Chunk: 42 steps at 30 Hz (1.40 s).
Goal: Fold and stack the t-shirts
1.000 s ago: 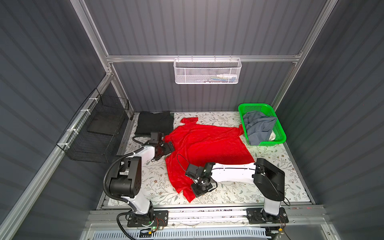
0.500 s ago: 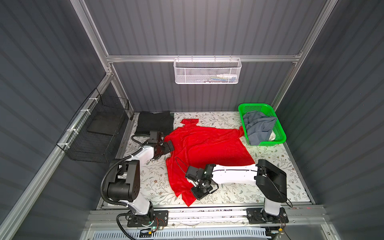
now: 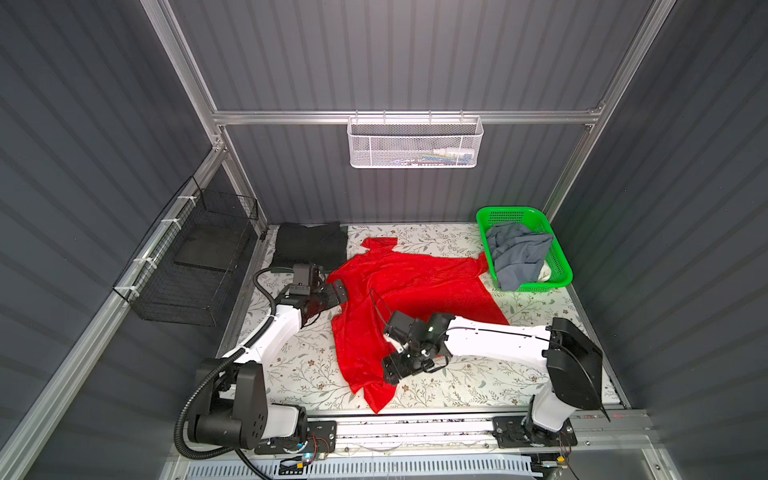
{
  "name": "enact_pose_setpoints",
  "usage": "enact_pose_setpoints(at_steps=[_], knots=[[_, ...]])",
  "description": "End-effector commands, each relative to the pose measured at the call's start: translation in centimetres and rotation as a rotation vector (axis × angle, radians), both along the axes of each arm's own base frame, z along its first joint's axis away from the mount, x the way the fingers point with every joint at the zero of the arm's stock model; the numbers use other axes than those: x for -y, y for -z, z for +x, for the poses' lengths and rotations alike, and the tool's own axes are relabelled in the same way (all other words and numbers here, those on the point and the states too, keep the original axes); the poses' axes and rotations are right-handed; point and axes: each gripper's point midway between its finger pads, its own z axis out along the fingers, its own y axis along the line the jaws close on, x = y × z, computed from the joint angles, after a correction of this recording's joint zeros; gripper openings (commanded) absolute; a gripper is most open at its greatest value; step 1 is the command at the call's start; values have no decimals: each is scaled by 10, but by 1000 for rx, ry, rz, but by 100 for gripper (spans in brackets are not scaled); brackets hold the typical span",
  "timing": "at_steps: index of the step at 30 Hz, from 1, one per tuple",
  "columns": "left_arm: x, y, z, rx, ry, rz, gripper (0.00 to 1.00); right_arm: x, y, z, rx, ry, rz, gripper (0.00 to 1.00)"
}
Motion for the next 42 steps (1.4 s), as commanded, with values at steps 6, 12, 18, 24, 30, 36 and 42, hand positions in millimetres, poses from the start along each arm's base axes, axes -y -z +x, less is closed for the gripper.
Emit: enact_pose_setpoints(at_steps=[6,12,18,24,30,36,42], knots=[[25,52,-33,-152,81,6,98,41,-36,109,131,237,45,99],[22,78,-34,-231,63,36,52,67,-49,154,179,327,15,99],[3,72,-34,-256,-15,67,5,101,-39,190,207,434,-74,99],[-47,69,-38,-289,-141,127,0,122,-15,211,187,433,-270,99],[-74,73,-31,-337,-227,106,28,142,2,202,138,467,-351,99],[-64,49,-16,-276,-228,34,50,179,28,148,44,550,-423,99],[-64,16,-17,-184,-229,25,92,209,58,92,-33,608,-455,99]])
